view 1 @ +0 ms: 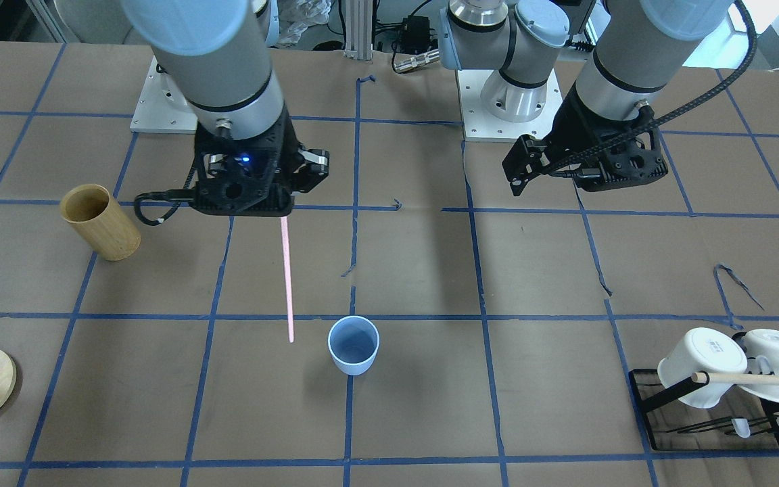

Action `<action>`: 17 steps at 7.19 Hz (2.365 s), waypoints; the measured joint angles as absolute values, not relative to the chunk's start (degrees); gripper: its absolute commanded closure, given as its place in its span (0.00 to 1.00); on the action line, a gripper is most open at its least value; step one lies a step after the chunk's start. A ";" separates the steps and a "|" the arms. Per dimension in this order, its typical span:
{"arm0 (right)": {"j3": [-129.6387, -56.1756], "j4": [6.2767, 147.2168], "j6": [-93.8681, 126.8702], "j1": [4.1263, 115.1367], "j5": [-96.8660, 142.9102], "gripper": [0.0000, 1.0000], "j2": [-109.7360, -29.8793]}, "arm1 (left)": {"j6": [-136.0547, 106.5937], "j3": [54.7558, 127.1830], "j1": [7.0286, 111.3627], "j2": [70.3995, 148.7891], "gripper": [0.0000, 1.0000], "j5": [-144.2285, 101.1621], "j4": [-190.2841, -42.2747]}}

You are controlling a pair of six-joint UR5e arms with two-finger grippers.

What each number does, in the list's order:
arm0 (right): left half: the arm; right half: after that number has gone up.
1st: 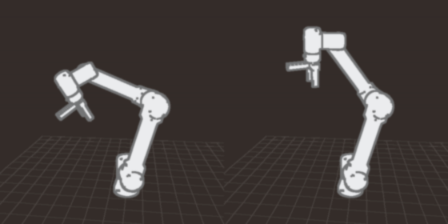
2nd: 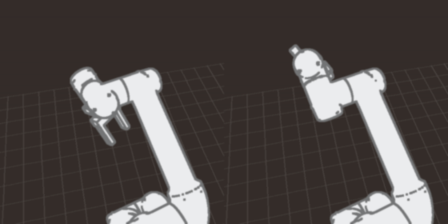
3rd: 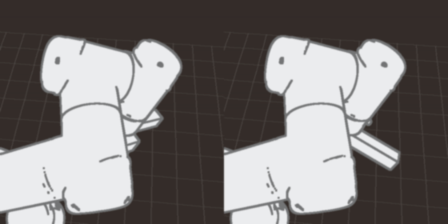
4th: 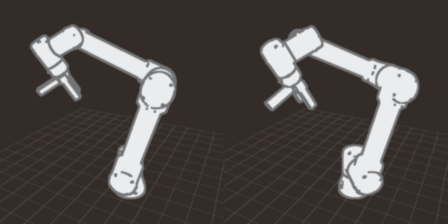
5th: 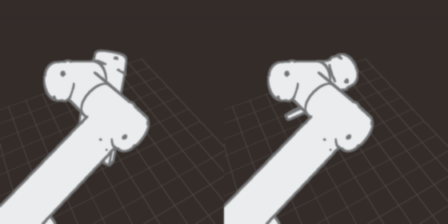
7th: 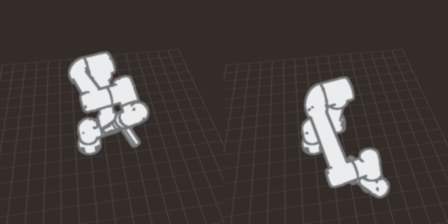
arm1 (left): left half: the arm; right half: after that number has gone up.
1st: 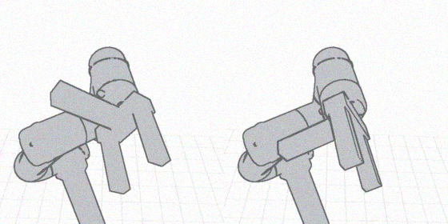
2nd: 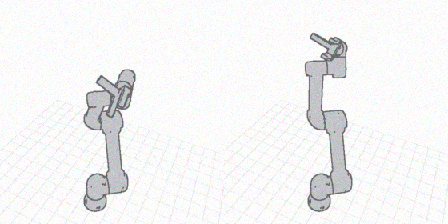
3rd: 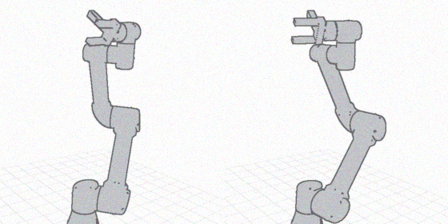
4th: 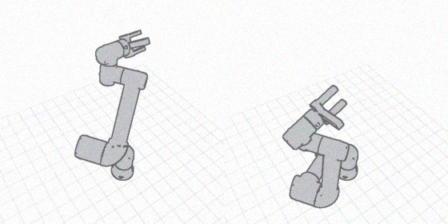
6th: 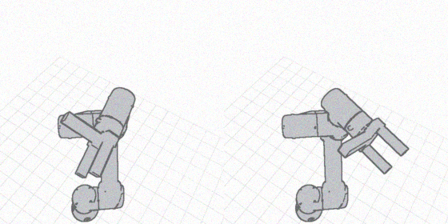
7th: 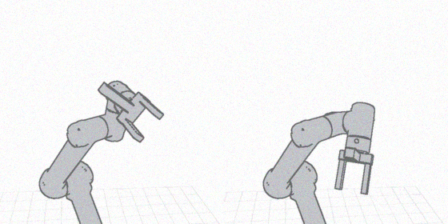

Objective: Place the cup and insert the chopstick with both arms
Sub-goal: 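Lower the pink chopstick into the blue cup with the right gripper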

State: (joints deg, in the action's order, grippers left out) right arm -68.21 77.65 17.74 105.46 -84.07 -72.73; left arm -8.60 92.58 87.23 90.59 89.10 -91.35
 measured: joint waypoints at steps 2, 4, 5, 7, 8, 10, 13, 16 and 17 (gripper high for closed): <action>-67.61 77.55 22.66 108.71 -81.15 1.00 -71.53 | -9.64 92.63 87.21 90.57 0.00 88.68 -91.35; -67.59 77.66 24.69 109.55 -78.59 1.00 -69.71 | -9.68 92.64 87.32 90.43 0.00 88.41 -91.38; -67.69 77.53 25.62 109.64 -77.65 1.00 -68.78 | -9.54 92.64 87.35 90.28 0.00 88.45 -91.40; -67.81 77.66 26.75 109.68 -76.96 1.00 -66.91 | -9.58 92.62 87.36 90.13 0.00 88.53 -91.40; -67.86 77.93 27.00 109.69 -76.94 0.99 -65.88 | -9.65 92.61 87.36 90.08 0.00 88.59 -91.41; -68.11 79.28 27.38 109.69 -76.89 0.87 -64.70 | -9.80 92.59 87.36 89.98 0.00 88.69 -91.41; -69.03 82.86 27.66 109.64 -77.03 0.81 -63.80 | -9.84 92.63 87.32 89.81 0.00 88.87 -91.45; -70.20 85.23 27.69 109.60 -77.79 0.44 -63.48 | -9.84 92.64 87.33 89.74 0.00 88.94 -91.63; -70.31 86.19 27.68 109.52 -77.89 0.28 -63.56 | -9.84 92.64 87.35 89.74 0.00 88.94 -91.66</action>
State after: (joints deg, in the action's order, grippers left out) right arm -70.31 86.19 27.68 109.52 -77.89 -63.56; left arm -9.84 92.64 87.35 89.74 88.94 -91.66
